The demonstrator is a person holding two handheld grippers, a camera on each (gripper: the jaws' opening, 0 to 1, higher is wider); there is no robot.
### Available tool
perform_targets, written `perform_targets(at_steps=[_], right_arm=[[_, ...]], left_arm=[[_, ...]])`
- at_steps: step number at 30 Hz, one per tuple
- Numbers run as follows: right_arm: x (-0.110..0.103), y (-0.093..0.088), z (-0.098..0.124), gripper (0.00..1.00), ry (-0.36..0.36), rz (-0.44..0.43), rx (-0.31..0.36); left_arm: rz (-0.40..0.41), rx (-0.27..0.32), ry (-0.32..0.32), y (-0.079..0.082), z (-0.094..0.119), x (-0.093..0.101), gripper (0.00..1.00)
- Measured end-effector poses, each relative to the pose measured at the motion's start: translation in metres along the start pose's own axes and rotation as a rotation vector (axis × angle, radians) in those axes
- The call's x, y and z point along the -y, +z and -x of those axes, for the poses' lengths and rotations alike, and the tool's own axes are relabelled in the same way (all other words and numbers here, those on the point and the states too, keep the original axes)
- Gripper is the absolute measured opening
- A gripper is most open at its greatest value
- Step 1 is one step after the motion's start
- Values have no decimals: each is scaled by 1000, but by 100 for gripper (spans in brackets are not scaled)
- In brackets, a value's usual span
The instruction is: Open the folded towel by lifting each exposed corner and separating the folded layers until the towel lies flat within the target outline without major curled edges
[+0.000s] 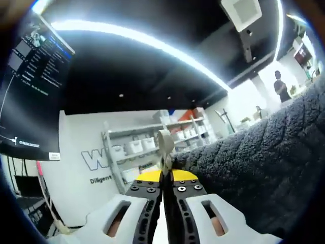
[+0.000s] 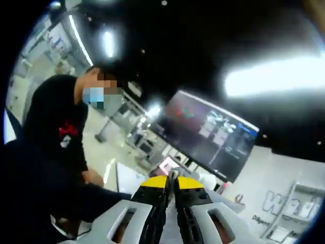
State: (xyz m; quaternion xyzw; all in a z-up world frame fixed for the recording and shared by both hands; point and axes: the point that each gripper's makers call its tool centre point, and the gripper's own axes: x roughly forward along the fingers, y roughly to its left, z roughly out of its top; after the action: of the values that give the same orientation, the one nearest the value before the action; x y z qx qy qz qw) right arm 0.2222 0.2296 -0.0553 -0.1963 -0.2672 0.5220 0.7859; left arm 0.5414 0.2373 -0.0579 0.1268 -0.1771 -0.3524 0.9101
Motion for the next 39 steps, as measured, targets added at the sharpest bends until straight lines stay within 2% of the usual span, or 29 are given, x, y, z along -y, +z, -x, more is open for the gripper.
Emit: perform_targets(at_steps=[1,3,8,10,19,26,32,39], right_arm=[[3,-3,3,0,-11,3,-4],[5,-8,9,0,-5,-34,-13],[11,-16,22,0,-22,-57,-15],[15,-20,29,0,-20,-123,-12],[37,-38,67,0,-119,-119,-27],[57,-51,97,0,-199,-131,-50],[70,-55,121,0,-243,-150,-50],[73,-55,130,0,-259,-141,-62]], left_arm=[[-26,-22,-7,-6,-5,-2,4],[-25,-26,-14,-11,-10,2,4],[-26,-31,-27,-17,-25,24,4],[-1,-22,-48,-18,-35,35,4],[49,-23,-88,-33,-71,69,4],[51,-45,-119,-49,-100,93,4],[75,-21,-118,-47,-116,99,4],[141,16,-110,-42,-124,102,4]])
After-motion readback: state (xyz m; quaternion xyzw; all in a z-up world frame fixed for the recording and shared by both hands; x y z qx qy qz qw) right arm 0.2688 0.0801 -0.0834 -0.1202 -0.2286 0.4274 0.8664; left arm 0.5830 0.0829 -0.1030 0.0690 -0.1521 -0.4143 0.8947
